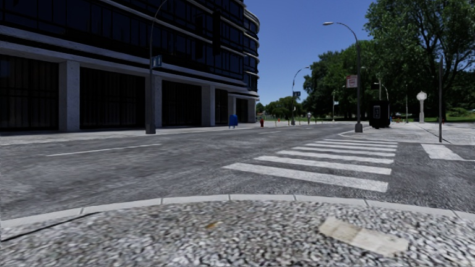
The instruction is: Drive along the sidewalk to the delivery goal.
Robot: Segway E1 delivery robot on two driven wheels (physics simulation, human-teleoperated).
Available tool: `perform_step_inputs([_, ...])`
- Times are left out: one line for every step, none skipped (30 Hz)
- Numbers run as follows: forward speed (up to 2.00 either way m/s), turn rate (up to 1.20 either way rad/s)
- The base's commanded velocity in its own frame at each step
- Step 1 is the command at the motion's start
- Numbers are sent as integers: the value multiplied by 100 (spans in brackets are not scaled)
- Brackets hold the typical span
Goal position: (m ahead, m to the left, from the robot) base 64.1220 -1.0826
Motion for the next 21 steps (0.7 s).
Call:
perform_step_inputs([200, -45])
perform_step_inputs([200, -45])
perform_step_inputs([200, -45])
perform_step_inputs([200, -45])
perform_step_inputs([200, -45])
perform_step_inputs([200, -45])
perform_step_inputs([200, -45])
perform_step_inputs([200, -45])
perform_step_inputs([200, -45])
perform_step_inputs([200, -45])
perform_step_inputs([200, -45])
perform_step_inputs([200, -46])
perform_step_inputs([200, -49])
perform_step_inputs([200, -53])
perform_step_inputs([200, -54])
perform_step_inputs([200, -55])
perform_step_inputs([200, -55])
perform_step_inputs([200, -55])
perform_step_inputs([200, -55])
perform_step_inputs([200, -55])
perform_step_inputs([200, -55])
